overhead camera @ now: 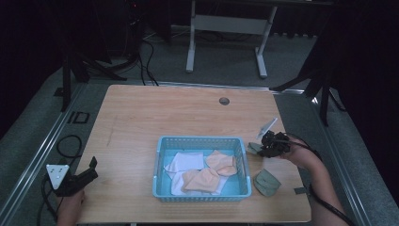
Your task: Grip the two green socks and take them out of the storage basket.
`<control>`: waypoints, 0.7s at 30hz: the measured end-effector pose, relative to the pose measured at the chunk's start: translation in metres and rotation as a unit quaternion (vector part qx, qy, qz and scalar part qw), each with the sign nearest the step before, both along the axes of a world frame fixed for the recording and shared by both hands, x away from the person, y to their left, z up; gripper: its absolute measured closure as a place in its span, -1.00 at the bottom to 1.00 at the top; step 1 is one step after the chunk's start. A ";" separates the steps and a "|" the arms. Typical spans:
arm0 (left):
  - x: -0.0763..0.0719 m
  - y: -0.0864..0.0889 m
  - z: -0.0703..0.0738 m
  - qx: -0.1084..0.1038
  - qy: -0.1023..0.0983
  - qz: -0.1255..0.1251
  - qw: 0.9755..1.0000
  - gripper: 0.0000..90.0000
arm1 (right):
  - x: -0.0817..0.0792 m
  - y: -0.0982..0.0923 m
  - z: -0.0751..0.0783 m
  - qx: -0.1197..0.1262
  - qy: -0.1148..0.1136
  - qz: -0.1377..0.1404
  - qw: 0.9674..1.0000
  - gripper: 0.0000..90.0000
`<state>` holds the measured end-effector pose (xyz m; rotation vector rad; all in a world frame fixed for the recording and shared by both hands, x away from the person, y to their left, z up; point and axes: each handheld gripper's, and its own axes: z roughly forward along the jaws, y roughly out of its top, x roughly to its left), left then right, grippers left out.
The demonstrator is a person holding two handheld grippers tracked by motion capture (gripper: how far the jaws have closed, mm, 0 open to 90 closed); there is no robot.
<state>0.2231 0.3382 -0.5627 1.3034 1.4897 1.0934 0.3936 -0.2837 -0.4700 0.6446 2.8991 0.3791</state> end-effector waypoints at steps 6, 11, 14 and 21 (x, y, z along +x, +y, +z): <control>0.000 0.000 0.000 0.000 -0.001 0.000 1.000 -0.99 | -0.001 0.002 -0.031 -0.009 0.029 -0.004 1.000 0.75; 0.000 0.000 0.000 0.000 0.000 0.000 1.000 -0.99 | -0.001 0.006 -0.045 -0.008 0.040 -0.002 0.999 0.72; 0.000 0.000 0.000 0.001 0.000 0.000 1.000 -0.99 | -0.001 0.006 -0.043 -0.004 0.050 -0.005 0.999 0.42; 0.000 0.000 0.000 0.001 0.000 -0.001 1.000 -0.99 | -0.004 -0.003 -0.019 0.009 0.025 -0.014 1.000 0.03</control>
